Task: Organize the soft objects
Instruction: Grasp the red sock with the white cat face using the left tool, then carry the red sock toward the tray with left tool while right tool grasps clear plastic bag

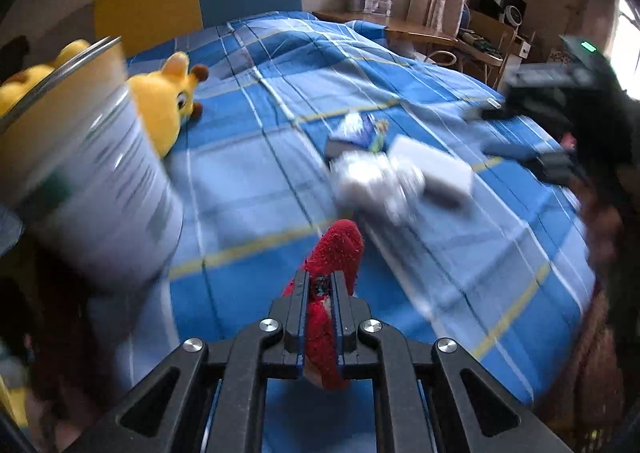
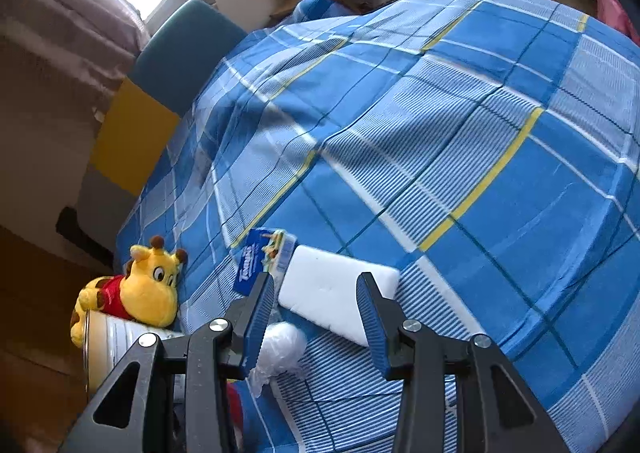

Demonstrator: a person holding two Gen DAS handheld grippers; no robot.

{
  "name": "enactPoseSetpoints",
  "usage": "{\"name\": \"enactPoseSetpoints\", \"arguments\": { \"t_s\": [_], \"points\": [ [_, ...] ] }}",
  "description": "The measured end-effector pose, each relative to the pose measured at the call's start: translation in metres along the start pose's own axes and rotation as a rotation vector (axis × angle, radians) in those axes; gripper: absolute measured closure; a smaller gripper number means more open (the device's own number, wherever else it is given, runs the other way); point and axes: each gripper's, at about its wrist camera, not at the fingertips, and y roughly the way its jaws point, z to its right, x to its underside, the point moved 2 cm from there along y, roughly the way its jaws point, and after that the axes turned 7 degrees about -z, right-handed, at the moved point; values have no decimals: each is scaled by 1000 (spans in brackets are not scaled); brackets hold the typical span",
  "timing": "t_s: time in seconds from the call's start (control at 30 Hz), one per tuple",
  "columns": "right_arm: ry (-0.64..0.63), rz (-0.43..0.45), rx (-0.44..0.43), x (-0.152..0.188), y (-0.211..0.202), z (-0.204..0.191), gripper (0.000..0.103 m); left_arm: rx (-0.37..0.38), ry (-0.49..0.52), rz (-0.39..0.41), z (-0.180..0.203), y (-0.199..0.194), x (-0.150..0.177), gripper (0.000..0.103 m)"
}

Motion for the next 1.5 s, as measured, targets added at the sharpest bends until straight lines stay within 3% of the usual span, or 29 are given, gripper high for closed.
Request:
{"name": "enactPoseSetpoints", "arguments": {
  "t_s": [0.17, 0.33, 0.4, 0.47, 0.6, 0.73, 0.83, 0.97, 1.23, 1.5],
  "points": [
    [-89, -38, 10, 7, 11, -17, 60, -36, 0, -18, -2, -6, 44, 93],
    [-235, -90, -10, 21, 25, -45, 60, -56, -9, 12, -5, -4, 54, 93],
    [-300, -110, 3, 30, 30, -56, 53, -48, -23, 19, -7, -2, 54, 93],
    [-380, -130, 39, 40, 38, -69, 45, -44, -32, 26, -9, 0, 55, 93],
    [-546, -119, 164, 53, 55, -94, 44, -34, -23, 32, -9, 0, 54, 93],
    [-655, -171, 282, 64, 91, -103, 43, 0, -60, 39, -16, 0, 55, 93],
    [-675, -136, 307, 69, 101, -98, 44, 19, -92, 39, -21, 0, 56, 93],
    [-671, -142, 299, 66, 103, -96, 54, 7, -101, 41, -19, -1, 56, 93],
    [-693, -152, 319, 72, 110, -95, 53, -43, -60, 55, -11, -3, 58, 93],
    [-707, -145, 339, 76, 112, -94, 53, -43, -65, 45, -12, -16, 64, 93]
  ]
}}
